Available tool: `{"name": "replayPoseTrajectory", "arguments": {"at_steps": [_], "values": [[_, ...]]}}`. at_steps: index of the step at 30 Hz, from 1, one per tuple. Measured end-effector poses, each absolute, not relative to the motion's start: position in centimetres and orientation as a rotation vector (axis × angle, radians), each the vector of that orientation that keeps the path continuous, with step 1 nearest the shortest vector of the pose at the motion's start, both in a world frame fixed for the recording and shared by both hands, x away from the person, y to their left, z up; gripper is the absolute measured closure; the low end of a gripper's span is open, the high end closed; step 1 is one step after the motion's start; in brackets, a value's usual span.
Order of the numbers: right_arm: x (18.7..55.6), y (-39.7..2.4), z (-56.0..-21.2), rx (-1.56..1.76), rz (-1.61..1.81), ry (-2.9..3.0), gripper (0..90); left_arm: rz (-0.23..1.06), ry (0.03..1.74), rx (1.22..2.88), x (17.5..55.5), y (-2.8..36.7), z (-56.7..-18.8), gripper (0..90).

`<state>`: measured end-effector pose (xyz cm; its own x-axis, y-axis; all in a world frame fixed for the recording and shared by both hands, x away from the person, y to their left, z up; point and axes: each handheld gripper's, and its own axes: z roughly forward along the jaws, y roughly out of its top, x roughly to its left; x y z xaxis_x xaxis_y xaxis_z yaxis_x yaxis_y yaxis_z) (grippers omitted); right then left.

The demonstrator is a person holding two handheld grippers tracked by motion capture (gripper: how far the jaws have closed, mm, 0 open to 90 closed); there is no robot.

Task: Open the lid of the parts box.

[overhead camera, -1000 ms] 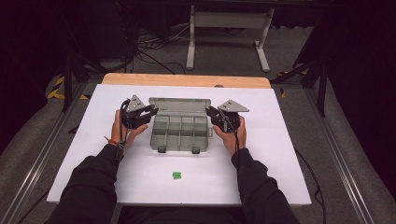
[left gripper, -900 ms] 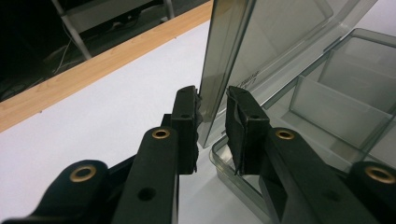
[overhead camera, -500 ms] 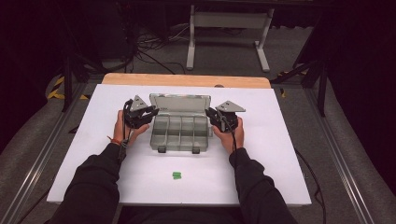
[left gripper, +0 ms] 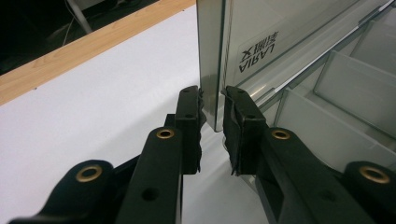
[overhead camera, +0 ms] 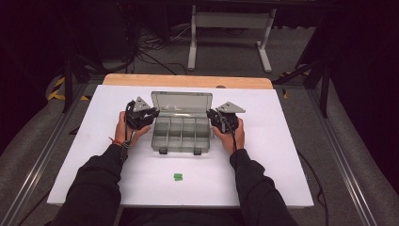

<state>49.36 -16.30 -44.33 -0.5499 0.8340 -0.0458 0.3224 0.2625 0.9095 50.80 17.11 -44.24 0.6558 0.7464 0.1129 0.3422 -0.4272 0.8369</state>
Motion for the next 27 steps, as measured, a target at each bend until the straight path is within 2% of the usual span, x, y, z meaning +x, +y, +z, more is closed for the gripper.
{"name": "replayPoseTrajectory", "arguments": {"at_steps": [27], "values": [[50.5,-16.3,-45.0,1.109,1.252,2.021,79.9,0.613,0.873,2.028,51.3,17.1,-44.4,75.3]]}}
